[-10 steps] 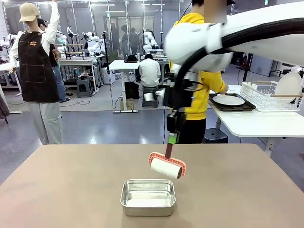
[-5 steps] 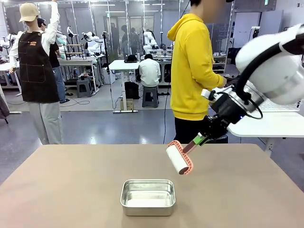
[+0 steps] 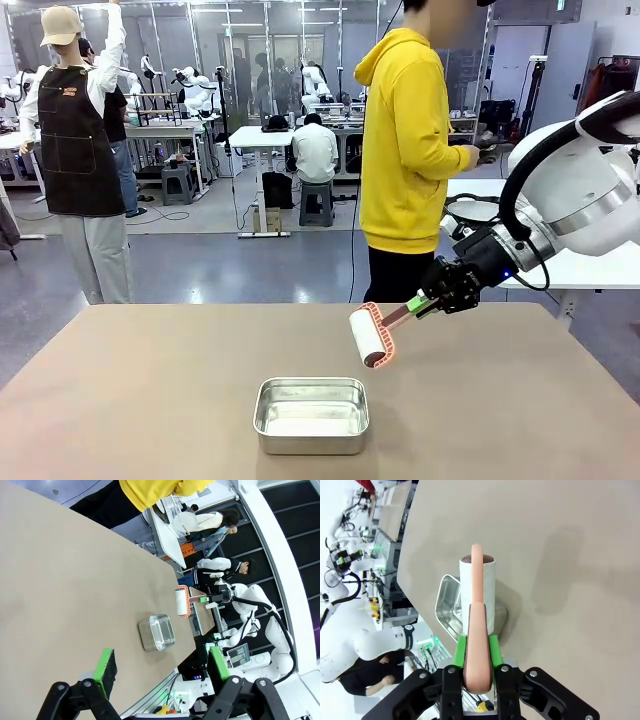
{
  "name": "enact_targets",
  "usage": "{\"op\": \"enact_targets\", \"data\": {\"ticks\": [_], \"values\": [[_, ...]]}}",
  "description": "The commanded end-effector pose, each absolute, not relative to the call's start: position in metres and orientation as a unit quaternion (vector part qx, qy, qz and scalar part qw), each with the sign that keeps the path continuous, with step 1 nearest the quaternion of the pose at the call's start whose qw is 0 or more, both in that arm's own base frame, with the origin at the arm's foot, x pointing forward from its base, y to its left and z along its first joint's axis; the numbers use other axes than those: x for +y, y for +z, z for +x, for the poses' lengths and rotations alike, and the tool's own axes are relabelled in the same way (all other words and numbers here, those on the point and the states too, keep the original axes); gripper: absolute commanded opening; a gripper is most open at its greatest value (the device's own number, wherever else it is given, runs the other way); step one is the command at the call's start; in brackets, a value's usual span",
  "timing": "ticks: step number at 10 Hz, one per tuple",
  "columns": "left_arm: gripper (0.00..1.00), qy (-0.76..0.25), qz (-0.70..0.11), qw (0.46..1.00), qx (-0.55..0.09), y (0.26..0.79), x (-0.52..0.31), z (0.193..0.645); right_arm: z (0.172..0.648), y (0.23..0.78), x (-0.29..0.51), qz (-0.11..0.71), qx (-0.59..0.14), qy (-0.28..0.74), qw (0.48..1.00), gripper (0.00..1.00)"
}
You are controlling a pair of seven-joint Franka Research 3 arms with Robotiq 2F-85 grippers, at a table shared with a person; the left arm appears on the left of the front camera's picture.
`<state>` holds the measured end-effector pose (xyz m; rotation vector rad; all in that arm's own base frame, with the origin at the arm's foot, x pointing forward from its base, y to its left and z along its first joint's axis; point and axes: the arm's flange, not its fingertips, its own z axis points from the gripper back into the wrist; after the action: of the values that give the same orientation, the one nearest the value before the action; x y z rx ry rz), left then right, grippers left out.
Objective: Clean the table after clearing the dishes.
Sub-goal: When the right (or left) Handle tray is removed, use the right hand (or left hand) to clean the right (or left) side of the table with the Lint Roller.
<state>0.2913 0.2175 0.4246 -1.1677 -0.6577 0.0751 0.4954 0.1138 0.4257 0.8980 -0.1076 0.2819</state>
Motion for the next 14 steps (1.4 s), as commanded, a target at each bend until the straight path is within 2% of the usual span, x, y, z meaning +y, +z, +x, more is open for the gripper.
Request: {"op": "enact_targets", "data": {"ticks": [1, 4, 6, 8, 14], "values": [[0.93, 0.034, -0.548, 0.776, -0.311, 0.428, 0.217, 0.289, 0.488, 0.429, 0.117, 0.427, -0.059, 0.132, 0.893, 0.21], [0.93, 0.034, -0.548, 0.776, -0.311, 0.428, 0.217, 0.289, 0.497, 0.426, 0.114, 0.433, -0.052, 0.136, 0.89, 0.21], [0.93, 0.034, -0.548, 0.776, -0.311, 0.428, 0.217, 0.289, 0.518, 0.402, 0.091, 0.476, -0.052, 0.051, 0.876, 0.21], [0.93, 0.034, -0.548, 0.776, -0.311, 0.428, 0.217, 0.289, 0.52, 0.377, 0.079, 0.472, -0.065, 0.023, 0.879, 0.21], [0.93, 0.034, -0.548, 0.776, -0.311, 0.428, 0.217, 0.289, 0.549, 0.319, 0.078, 0.456, -0.024, -0.038, 0.889, 0.21]]}}
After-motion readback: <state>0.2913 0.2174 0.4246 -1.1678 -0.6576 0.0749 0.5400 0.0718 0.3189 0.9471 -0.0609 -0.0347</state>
